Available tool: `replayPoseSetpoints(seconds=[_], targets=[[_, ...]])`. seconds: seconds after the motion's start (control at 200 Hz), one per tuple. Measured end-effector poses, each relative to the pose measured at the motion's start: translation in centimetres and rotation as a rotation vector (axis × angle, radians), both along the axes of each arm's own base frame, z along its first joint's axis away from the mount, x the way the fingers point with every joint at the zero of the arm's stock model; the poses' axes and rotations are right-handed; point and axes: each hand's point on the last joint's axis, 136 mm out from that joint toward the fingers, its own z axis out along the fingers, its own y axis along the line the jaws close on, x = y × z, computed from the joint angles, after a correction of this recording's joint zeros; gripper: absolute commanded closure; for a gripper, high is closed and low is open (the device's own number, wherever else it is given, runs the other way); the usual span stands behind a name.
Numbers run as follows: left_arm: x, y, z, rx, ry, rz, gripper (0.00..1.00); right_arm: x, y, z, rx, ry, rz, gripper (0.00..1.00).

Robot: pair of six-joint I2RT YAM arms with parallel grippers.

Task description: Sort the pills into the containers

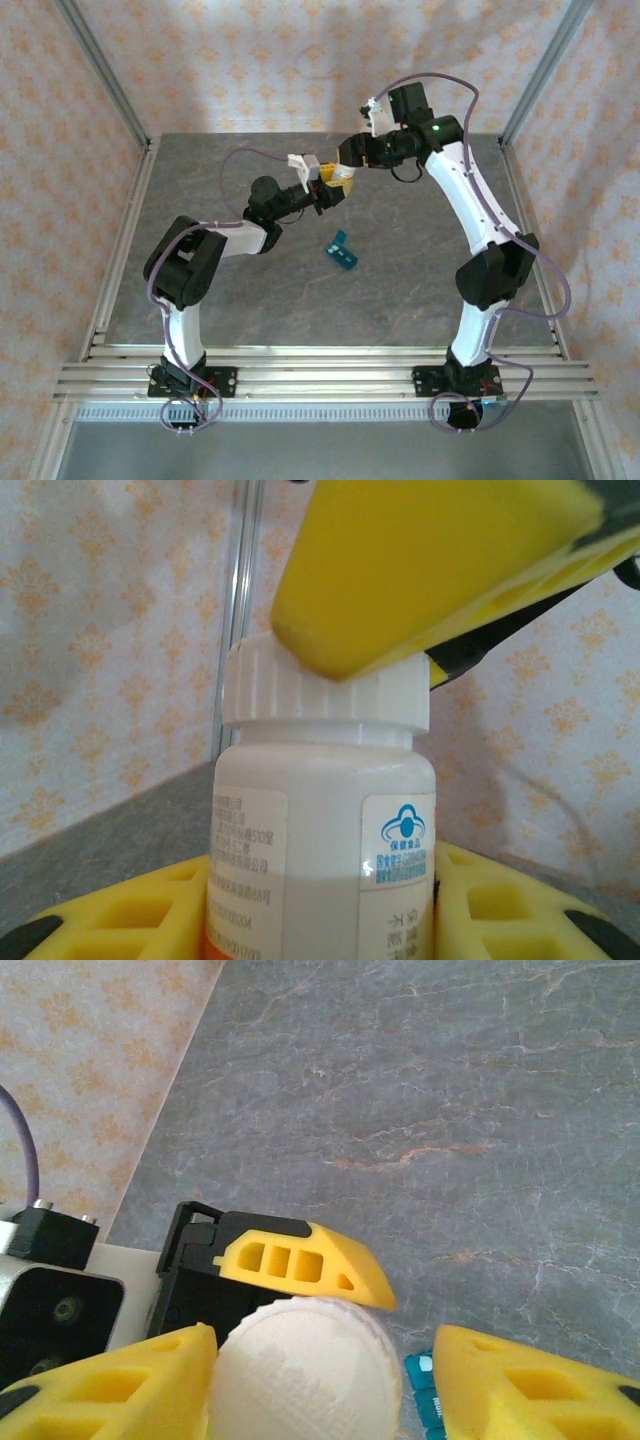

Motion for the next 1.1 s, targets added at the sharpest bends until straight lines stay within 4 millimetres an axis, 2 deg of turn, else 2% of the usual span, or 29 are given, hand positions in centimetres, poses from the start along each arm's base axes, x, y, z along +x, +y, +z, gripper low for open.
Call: replayPoseSetpoints(seconds=[0.11, 0.3, 0.45, 0.651, 0.836, 0.916, 0.986, 1.036, 1.101], targets=[[0.0, 0.0, -0.2, 0.003, 0.008, 0.000, 1.00, 0.0, 0.2, -0.2, 0.007, 0.009, 0.008, 0.57], [0.0, 0.0, -0.2, 0.002, 0.012, -0.001, 1.00, 0.1, 0.2, -0.1, 0.016, 0.021, -0.010, 0.68], [0.1, 0.0, -0.5, 0.005, 0.027, -0.001, 1.00, 0.4, 0.1, -0.7, 0.022, 0.059, -0.079, 0.68], [0.2, -0.3, -2.0, 0.040, 0.095, -0.011, 1.00, 0.5, -0.5, -2.7, 0.001, 0.087, -0.319, 0.68], [0.0, -0.4, -2.1, 0.043, 0.094, -0.025, 1.00, 0.3, -0.6, -2.4, 0.009, 0.037, -0.476, 0.67], [0.0, -0.4, -2.1, 0.043, 0.094, -0.025, 1.00, 0.5, -0.7, -2.3, 0.012, 0.034, -0.500, 0.65], [0.0, -0.4, -2.0, 0.040, 0.090, -0.023, 1.00, 0.5, -0.7, -2.1, 0.007, 0.035, -0.504, 0.59], [0.0, -0.4, -1.8, 0.036, 0.082, -0.020, 1.00, 0.6, -0.7, -1.8, 0.007, 0.039, -0.503, 0.52], [0.1, -0.3, -1.3, 0.028, 0.065, -0.018, 1.00, 0.7, -0.6, -1.4, 0.008, 0.045, -0.492, 0.37]])
